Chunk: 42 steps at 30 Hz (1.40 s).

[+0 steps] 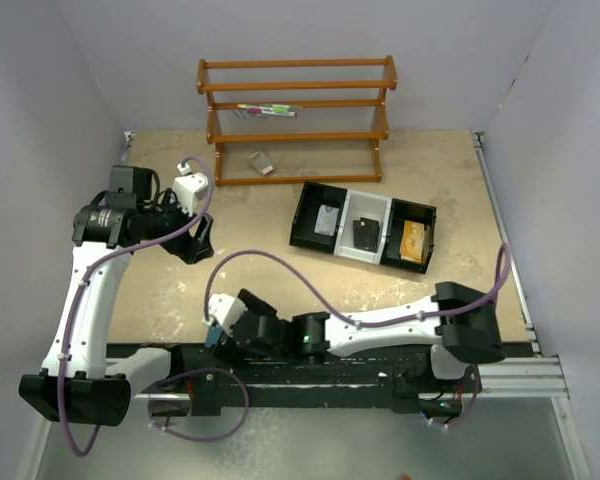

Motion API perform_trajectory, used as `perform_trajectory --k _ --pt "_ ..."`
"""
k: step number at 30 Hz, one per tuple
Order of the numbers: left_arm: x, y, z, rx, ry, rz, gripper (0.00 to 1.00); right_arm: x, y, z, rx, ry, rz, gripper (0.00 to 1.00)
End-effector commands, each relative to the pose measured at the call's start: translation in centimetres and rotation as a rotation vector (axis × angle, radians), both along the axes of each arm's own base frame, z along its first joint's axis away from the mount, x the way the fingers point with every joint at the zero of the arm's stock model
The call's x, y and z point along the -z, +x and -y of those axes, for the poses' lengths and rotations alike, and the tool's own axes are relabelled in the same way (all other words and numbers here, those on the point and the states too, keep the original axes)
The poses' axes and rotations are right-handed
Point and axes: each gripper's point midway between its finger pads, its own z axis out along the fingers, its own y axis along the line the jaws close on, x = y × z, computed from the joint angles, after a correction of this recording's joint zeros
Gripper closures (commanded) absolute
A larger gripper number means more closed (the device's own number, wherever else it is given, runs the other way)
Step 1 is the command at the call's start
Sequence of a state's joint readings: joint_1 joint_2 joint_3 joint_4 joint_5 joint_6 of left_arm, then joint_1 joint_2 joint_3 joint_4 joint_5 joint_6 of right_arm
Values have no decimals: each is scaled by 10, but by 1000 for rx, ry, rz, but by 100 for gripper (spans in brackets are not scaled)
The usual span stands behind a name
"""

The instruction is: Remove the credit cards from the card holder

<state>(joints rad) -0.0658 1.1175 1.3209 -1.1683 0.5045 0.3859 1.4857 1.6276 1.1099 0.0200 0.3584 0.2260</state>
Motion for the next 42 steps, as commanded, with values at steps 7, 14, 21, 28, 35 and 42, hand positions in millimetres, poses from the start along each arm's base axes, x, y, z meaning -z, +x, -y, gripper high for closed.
perform_trajectory --k 7,14,21,28,35,42 --pt "-15 2 0 -4 -10 66 20 24 14 -16 11 -189 271 1" --pt "-28 -2 7 16 -52 72 20 48 0 -19 -50 -224 255 6" --pt "-41 -3 11 21 -80 84 20 68 -8 -18 -59 -263 239 5" --pt "-49 -5 13 28 -90 90 20 97 -6 -15 -50 -339 242 12" --pt "-58 -5 15 35 -104 103 20 102 0 -15 -22 -345 265 33" --pt "-63 -7 16 40 -110 111 20 100 4 -9 5 -354 277 62"
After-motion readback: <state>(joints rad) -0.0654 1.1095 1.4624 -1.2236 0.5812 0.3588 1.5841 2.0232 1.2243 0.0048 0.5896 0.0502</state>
